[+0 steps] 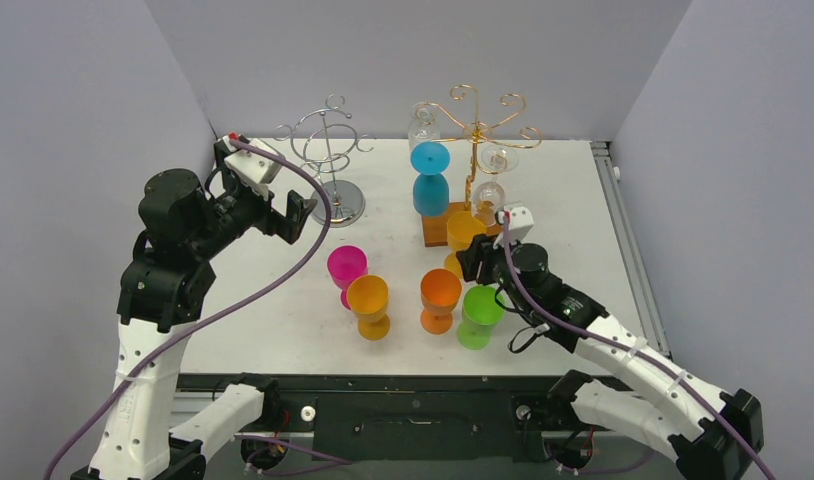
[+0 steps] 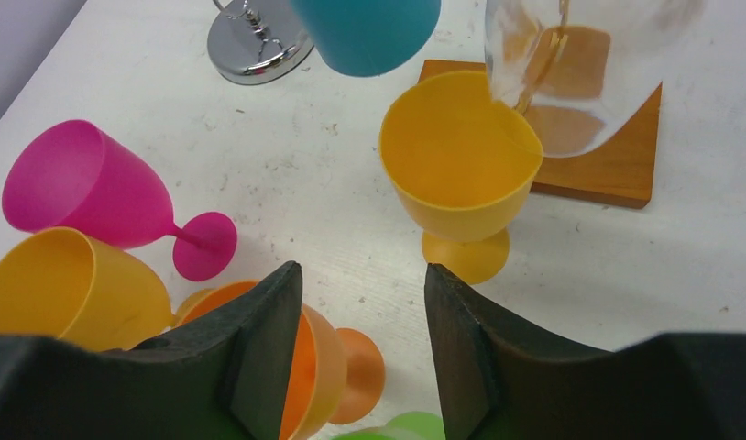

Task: Place the wine glass upside down on the wine glass rack
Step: Pick up the wine glass at the center of the board.

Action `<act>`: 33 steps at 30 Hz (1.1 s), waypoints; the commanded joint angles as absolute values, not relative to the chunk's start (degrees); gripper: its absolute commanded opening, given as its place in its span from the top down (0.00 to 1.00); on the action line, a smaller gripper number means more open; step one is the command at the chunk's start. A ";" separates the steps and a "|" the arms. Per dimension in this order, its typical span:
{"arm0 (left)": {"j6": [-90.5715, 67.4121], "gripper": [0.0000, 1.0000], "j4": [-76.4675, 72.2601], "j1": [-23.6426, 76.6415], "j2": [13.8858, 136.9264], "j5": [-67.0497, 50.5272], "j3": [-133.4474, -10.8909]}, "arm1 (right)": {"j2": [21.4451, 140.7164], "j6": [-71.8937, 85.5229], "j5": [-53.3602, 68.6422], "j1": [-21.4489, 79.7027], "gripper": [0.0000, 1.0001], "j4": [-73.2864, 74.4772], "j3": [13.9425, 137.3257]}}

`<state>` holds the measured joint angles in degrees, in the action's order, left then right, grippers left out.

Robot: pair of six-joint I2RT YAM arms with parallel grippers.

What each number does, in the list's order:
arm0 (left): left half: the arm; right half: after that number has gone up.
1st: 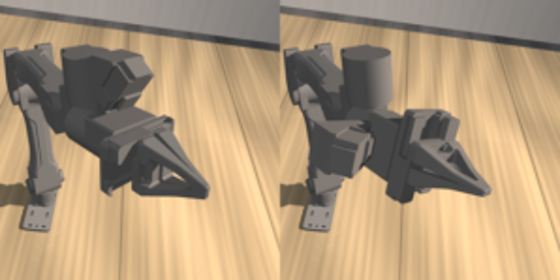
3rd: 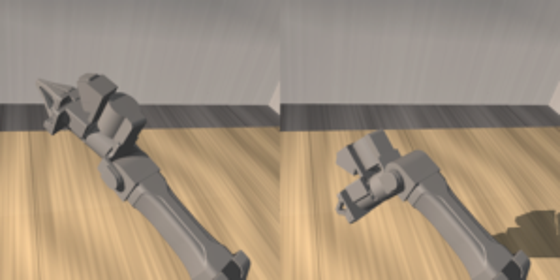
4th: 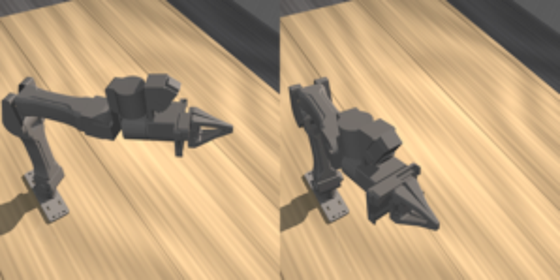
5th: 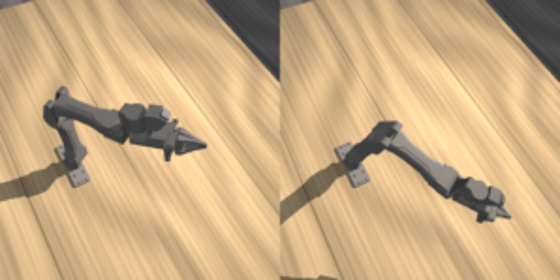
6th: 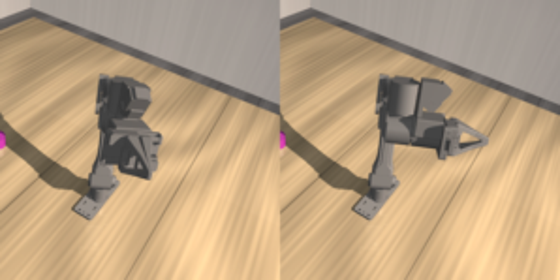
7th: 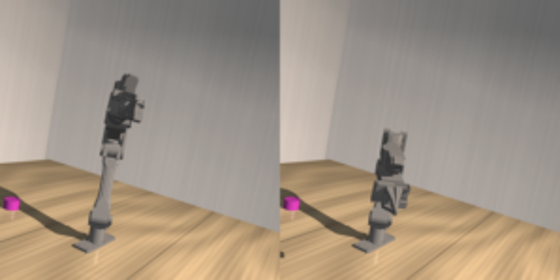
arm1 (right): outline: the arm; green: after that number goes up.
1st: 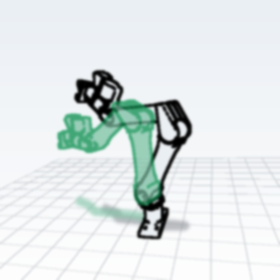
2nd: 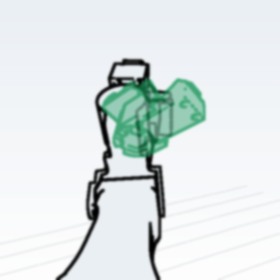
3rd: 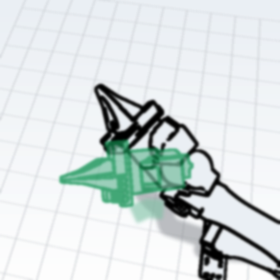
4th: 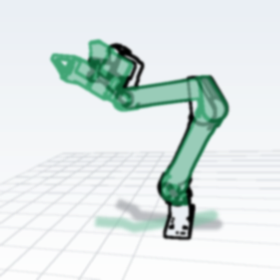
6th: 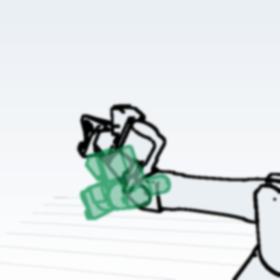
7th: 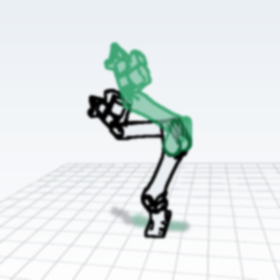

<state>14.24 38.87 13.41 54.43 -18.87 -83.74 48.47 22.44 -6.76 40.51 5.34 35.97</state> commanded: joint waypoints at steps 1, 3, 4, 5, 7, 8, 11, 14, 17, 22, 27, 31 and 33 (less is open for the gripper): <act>13.98 0.04 38.71 13.49 53.79 -19.53 -84.37 | 54.63 22.00 -11.12 41.20 0.54 12.10 45.28; 13.96 0.04 38.84 13.47 53.66 -19.50 -84.34 | 57.46 20.77 -11.13 41.38 0.55 14.12 48.20; 13.93 0.04 38.87 13.44 53.58 -19.39 -84.17 | 59.10 20.14 -11.34 41.47 0.55 15.05 49.45; 14.05 0.04 38.85 13.45 53.49 -19.28 -84.08 | 60.40 19.58 -11.51 41.53 0.55 16.17 50.67; 14.15 0.04 38.93 13.44 53.36 -19.16 -83.94 | 62.46 18.54 -11.61 41.57 0.55 17.79 52.53; 14.23 0.04 38.95 13.46 53.35 -19.07 -83.94 | 63.22 18.21 -11.72 41.57 0.55 18.08 53.02; 14.24 0.04 38.95 13.44 53.35 -18.97 -84.02 | 65.18 17.19 -12.06 41.68 0.54 19.08 54.35; 14.24 0.04 38.94 13.44 53.41 -19.04 -84.09 | 66.91 15.94 -12.38 41.84 0.53 19.34 55.09; 14.24 0.04 39.11 13.40 53.52 -18.92 -84.10 | 68.41 14.62 -12.51 42.01 0.53 18.76 55.85; 14.24 0.04 39.29 13.45 53.61 -18.75 -84.35 | 70.09 12.31 -12.04 42.38 0.52 18.36 57.82; 14.24 0.04 39.40 13.44 53.79 -18.52 -84.66 | 70.45 10.57 -11.07 42.76 0.51 17.56 58.76; 14.14 0.04 39.39 13.42 54.00 -18.41 -84.72 | 72.13 9.31 -10.82 42.76 0.49 16.90 59.39; 14.07 0.04 39.45 13.39 54.18 -18.39 -84.89 | 73.34 8.84 -10.77 42.66 0.49 16.49 59.76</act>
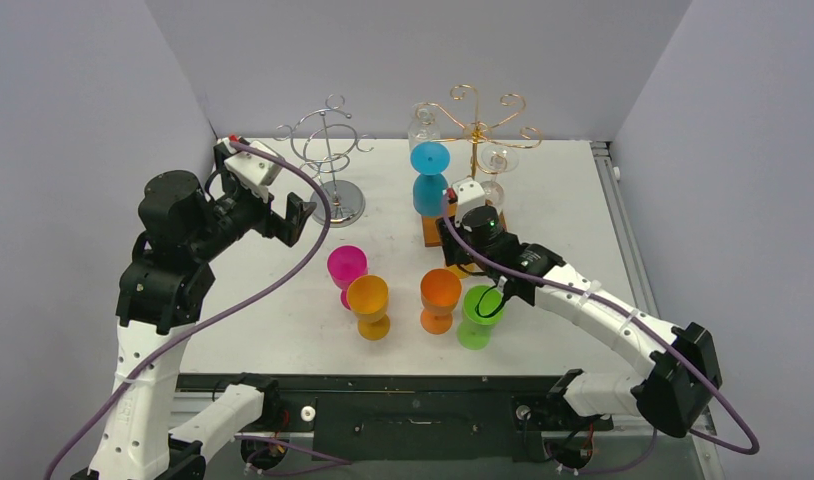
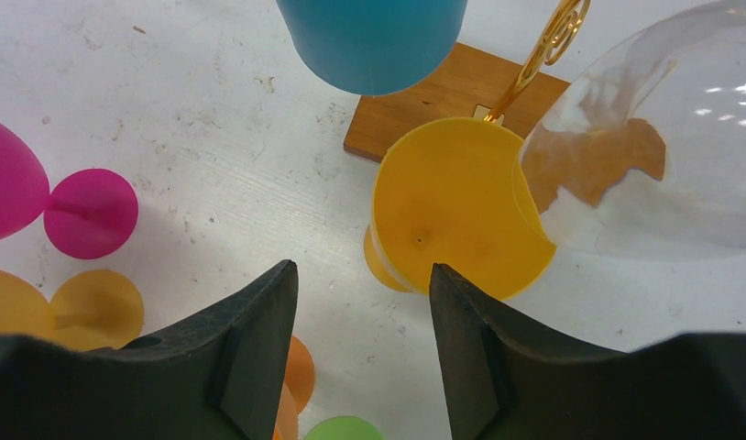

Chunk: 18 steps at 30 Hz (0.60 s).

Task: Place the wine glass upside down on the wine glass rack
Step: Pick up the wine glass at the center of the board.

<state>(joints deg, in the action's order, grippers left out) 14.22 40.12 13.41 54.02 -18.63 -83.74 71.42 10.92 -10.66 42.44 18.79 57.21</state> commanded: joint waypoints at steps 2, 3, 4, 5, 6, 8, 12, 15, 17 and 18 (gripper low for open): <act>14.06 0.04 39.45 13.40 54.31 -18.39 -85.11 | 74.85 8.62 -10.57 42.38 0.49 16.02 60.12; 14.06 0.04 39.46 13.36 54.31 -18.39 -85.16 | 75.60 8.55 -10.44 42.19 0.49 15.76 60.30; 14.00 0.04 39.46 13.43 54.32 -18.44 -85.24 | 76.19 8.36 -10.13 41.97 0.49 15.48 60.33; 14.04 0.04 39.61 13.42 54.32 -18.42 -85.32 | 76.75 8.30 -9.75 41.81 0.49 14.90 60.18; 14.06 0.04 39.59 13.44 54.29 -18.38 -85.34 | 77.12 8.19 -9.29 41.61 0.49 14.22 59.98; 14.13 0.04 39.75 13.38 54.23 -18.29 -85.34 | 78.16 7.98 -8.99 41.20 0.50 13.64 60.01; 14.39 0.04 39.82 13.45 54.15 -18.01 -85.17 | 79.30 7.82 -8.41 40.93 0.53 13.51 59.97; 14.41 0.04 39.69 13.43 54.13 -17.89 -85.00 | 79.24 8.01 -7.92 40.87 0.56 13.19 59.28; 14.20 0.04 39.54 13.38 54.14 -17.93 -84.95 | 79.27 8.31 -7.85 40.79 0.59 13.04 58.91; 14.09 0.04 39.42 13.44 54.21 -18.04 -85.01 | 79.45 8.44 -7.57 40.78 0.63 13.16 58.89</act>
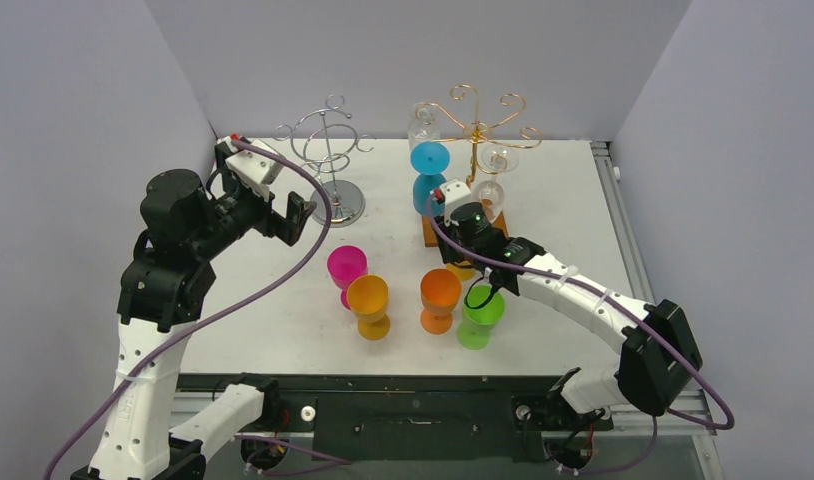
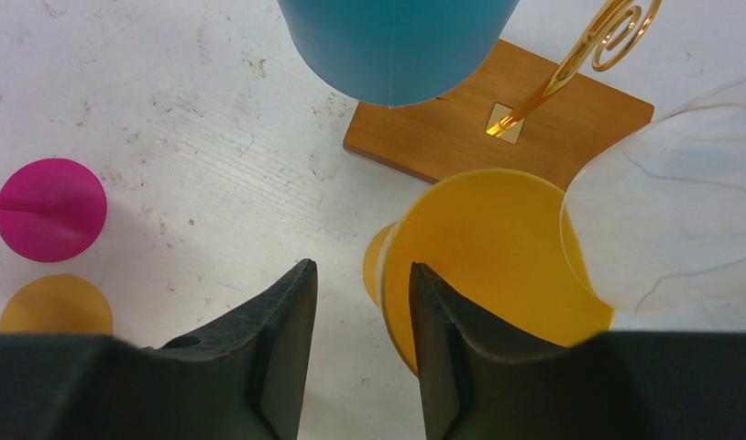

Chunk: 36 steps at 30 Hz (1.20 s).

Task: Place the wine glass upside down on the wine glass rack
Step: Pick up the wine glass at the center of the board, then turn the wine glass upside down at the wine rack.

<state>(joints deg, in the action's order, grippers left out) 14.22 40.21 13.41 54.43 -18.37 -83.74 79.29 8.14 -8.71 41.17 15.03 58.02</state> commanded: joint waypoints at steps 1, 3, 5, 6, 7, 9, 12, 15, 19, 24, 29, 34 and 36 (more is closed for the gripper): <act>13.95 0.04 39.31 13.42 54.23 -18.06 -85.00 | 79.62 8.57 -7.37 40.81 0.68 13.32 58.89; 13.81 0.04 39.20 13.42 54.29 -18.10 -85.14 | 79.96 8.87 -6.65 40.80 0.82 13.84 59.16; 13.71 0.04 39.13 13.45 54.44 -18.21 -85.32 | 80.18 9.30 -6.09 40.78 0.94 14.46 59.39; 13.63 0.04 39.20 13.39 54.49 -18.31 -85.46 | 80.11 9.50 -5.67 40.83 0.99 14.68 59.47; 13.62 0.04 39.20 13.36 54.57 -18.28 -85.62 | 80.01 9.88 -5.06 40.83 1.00 14.94 59.54; 13.54 0.04 39.34 13.45 54.56 -18.44 -85.93 | 79.59 10.74 -3.78 40.89 1.00 15.39 59.65; 13.30 0.04 39.56 13.44 54.50 -18.76 -86.20 | 78.40 12.32 -1.10 41.03 1.00 15.71 59.93; 12.75 0.04 40.12 13.45 54.45 -19.32 -86.55 | 76.53 14.28 2.88 41.38 1.00 15.81 59.71; 11.76 0.04 40.86 13.42 54.40 -20.33 -86.51 | 74.05 16.70 6.54 42.00 1.00 15.76 59.57; 10.09 0.04 41.32 13.44 54.25 -21.19 -86.19 | 71.35 17.89 7.68 42.39 1.00 16.25 60.67; 7.77 0.04 41.80 13.45 53.35 -22.51 -84.44 | 67.17 18.83 8.61 42.55 1.00 15.24 64.43; 5.07 0.04 41.92 13.46 52.35 -24.98 -81.89 | 61.46 23.05 12.77 42.71 1.00 9.79 67.62; 3.36 0.04 41.69 13.45 52.21 -25.96 -81.01 | 60.23 25.53 15.01 43.02 1.00 7.65 68.71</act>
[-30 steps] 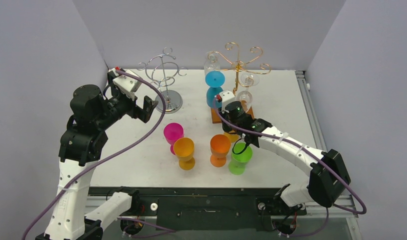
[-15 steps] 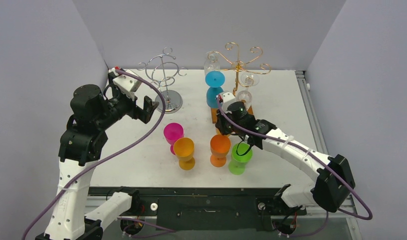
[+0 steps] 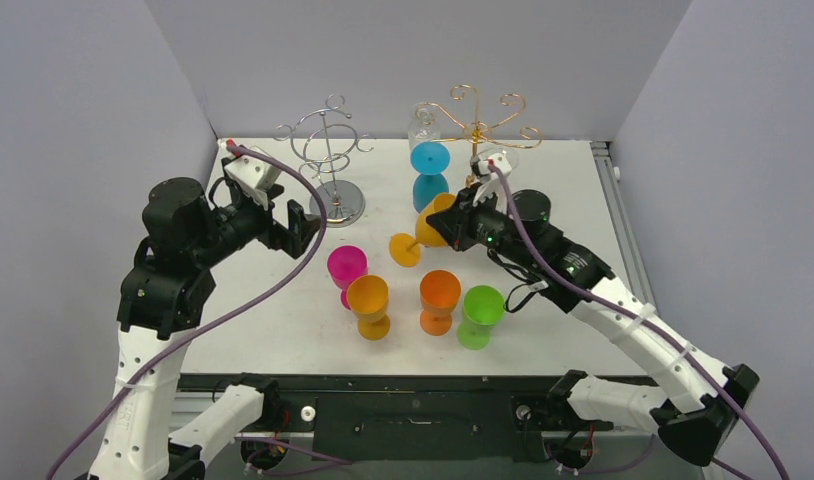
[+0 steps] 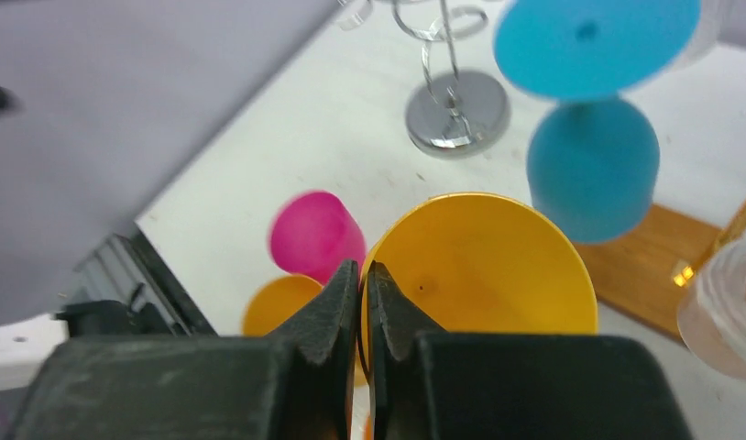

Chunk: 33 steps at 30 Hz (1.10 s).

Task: Place the wine glass upside down on the wine glass rack
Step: Turn the wine glass upside down at the wine rack.

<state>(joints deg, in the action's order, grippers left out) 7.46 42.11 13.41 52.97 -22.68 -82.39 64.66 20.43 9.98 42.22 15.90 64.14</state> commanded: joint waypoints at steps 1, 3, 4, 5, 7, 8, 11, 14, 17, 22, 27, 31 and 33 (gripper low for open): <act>2.83 0.04 41.53 13.51 52.17 -26.60 -80.57 | 59.76 26.56 15.92 43.27 1.00 6.54 69.09; 1.06 0.04 40.92 13.51 52.12 -28.20 -79.24 | 58.92 28.87 16.95 44.08 1.00 3.13 69.90; 0.46 0.04 40.47 13.53 52.12 -29.05 -78.48 | 58.75 29.90 17.18 44.82 1.00 2.19 70.38; -0.56 0.04 39.86 13.52 52.25 -29.77 -77.77 | 58.90 30.48 17.13 45.72 1.00 0.66 71.80; -3.09 0.04 38.95 13.53 52.78 -30.92 -76.84 | 59.82 29.89 15.93 48.51 1.00 0.79 74.88; -3.97 0.04 38.75 13.50 53.25 -31.39 -76.56 | 60.42 29.16 15.20 49.86 1.00 1.09 76.33; -5.84 0.04 38.44 13.48 54.40 -32.40 -76.41 | 62.14 25.58 11.66 53.81 1.00 3.33 80.30; -6.50 0.04 38.18 13.47 54.72 -32.93 -76.44 | 63.56 24.02 10.15 55.91 1.00 3.40 82.09; -6.76 0.04 37.95 13.53 54.28 -33.55 -76.45 | 64.52 22.37 8.82 57.58 1.00 4.13 83.32; -5.78 0.04 39.19 13.49 53.66 -37.64 -77.07 | 65.24 20.53 7.05 58.91 1.00 5.05 83.46; -3.88 0.04 39.58 13.49 51.14 -42.39 -75.47 | 64.87 16.85 3.83 59.04 1.00 7.22 82.88; -4.03 0.04 38.36 13.50 49.93 -42.61 -74.43 | 64.73 16.92 4.31 59.11 1.00 6.32 82.64; -5.58 0.04 37.30 13.51 50.41 -41.71 -74.32 | 65.07 17.64 5.09 59.57 1.00 5.29 82.54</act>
<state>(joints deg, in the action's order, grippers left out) -4.71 41.58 13.41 50.46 -39.94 -74.67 64.84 18.22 5.17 58.61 8.36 82.06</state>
